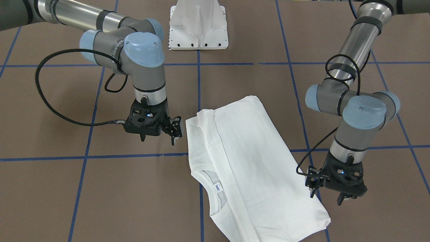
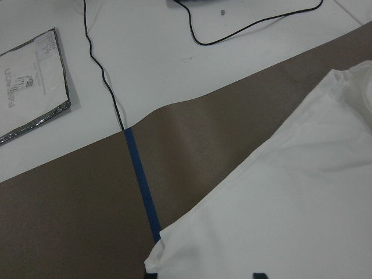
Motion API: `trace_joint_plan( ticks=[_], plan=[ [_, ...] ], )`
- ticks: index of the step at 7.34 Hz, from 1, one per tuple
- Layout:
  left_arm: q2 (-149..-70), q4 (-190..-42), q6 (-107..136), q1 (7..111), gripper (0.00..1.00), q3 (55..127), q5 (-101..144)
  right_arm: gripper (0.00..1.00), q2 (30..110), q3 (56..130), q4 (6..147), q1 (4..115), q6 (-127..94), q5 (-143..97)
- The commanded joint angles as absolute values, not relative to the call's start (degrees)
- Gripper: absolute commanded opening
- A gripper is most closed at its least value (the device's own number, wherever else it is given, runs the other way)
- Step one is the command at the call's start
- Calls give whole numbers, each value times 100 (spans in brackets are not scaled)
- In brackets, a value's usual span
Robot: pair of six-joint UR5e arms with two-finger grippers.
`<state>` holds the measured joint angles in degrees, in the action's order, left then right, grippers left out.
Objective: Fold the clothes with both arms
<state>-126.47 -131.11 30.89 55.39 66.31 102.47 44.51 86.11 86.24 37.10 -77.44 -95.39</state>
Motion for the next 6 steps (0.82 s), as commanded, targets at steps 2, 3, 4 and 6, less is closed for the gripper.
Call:
trace_joint_plan(
  ticks=[2,3,4,6],
  plan=[
    [-12384,-13157,3399,5502,100,6978,10292,93,3788,7569,8236,2990,-9235,-8783],
    [-12384,-13157,3445,5485,100,7013,10292,86,3814,7559,8209,2936,-9246,-8754],
    [-12323,-13157,3454,5476,100,7066,10292,77,3841,7437,8018,2909,-9229,-8754],
    [-12278,-13166,3454,5476,100,7101,10292,73,3876,7234,7901,2857,-9106,-8745]
  ],
)
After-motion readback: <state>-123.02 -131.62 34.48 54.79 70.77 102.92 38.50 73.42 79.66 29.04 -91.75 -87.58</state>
